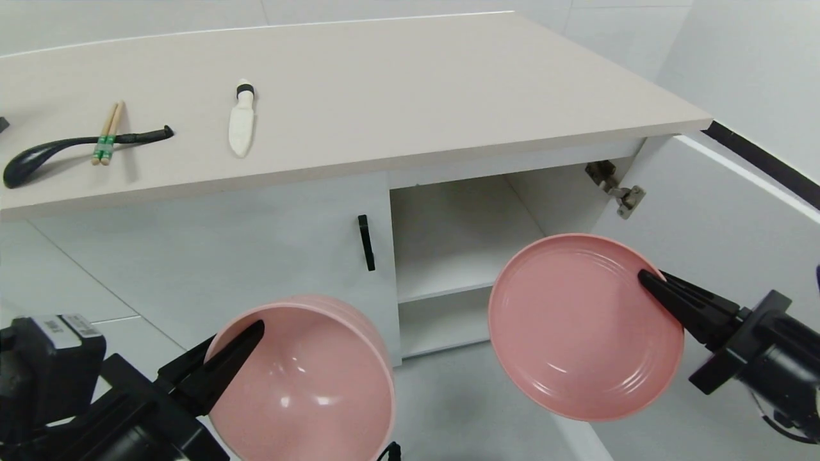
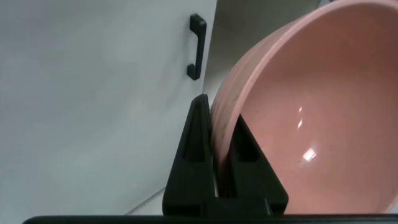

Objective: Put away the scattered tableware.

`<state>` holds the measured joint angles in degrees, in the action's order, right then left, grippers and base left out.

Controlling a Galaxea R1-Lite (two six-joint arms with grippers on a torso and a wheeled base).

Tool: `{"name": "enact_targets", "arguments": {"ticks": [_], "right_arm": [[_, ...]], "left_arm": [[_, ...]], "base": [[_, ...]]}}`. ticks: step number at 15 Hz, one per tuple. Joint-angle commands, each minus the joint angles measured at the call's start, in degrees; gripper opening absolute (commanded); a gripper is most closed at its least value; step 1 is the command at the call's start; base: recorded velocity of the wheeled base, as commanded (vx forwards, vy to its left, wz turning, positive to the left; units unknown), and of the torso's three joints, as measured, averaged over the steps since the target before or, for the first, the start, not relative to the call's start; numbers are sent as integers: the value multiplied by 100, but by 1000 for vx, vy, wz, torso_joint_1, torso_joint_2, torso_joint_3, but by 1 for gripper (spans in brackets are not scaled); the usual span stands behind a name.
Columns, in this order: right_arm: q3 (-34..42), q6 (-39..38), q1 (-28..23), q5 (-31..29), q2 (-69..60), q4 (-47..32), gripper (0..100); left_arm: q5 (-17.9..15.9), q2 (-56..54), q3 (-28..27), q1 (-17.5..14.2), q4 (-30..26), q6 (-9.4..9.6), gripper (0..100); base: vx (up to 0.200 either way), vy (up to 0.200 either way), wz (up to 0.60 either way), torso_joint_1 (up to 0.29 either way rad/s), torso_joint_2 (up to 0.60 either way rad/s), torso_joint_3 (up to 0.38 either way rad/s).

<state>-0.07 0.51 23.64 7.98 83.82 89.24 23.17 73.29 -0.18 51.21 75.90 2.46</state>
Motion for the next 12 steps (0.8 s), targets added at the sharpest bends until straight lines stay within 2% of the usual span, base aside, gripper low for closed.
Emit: {"name": "enact_targets", "arguments": {"ticks": [1, 6, 10, 12], "right_arm": [[-1, 2, 1, 1, 11, 6, 0], [-1, 2, 9, 1, 29, -3, 0], [-1, 2, 1, -7, 38, -530, 0], [-1, -7, 1, -7, 29, -776, 0]], "left_arm": [[3, 10, 1, 3, -5, 0, 0], [3, 10, 1, 3, -40, -9, 0], [3, 1, 1, 3, -365, 17, 0], [20, -8, 1, 3, -541, -79, 0]], "base": [[0, 0, 0, -246, 349, 154], [0, 0, 0, -213, 327, 130], [0, 0, 0, -29, 194, 62], [0, 0, 0, -6, 28, 21]]}}
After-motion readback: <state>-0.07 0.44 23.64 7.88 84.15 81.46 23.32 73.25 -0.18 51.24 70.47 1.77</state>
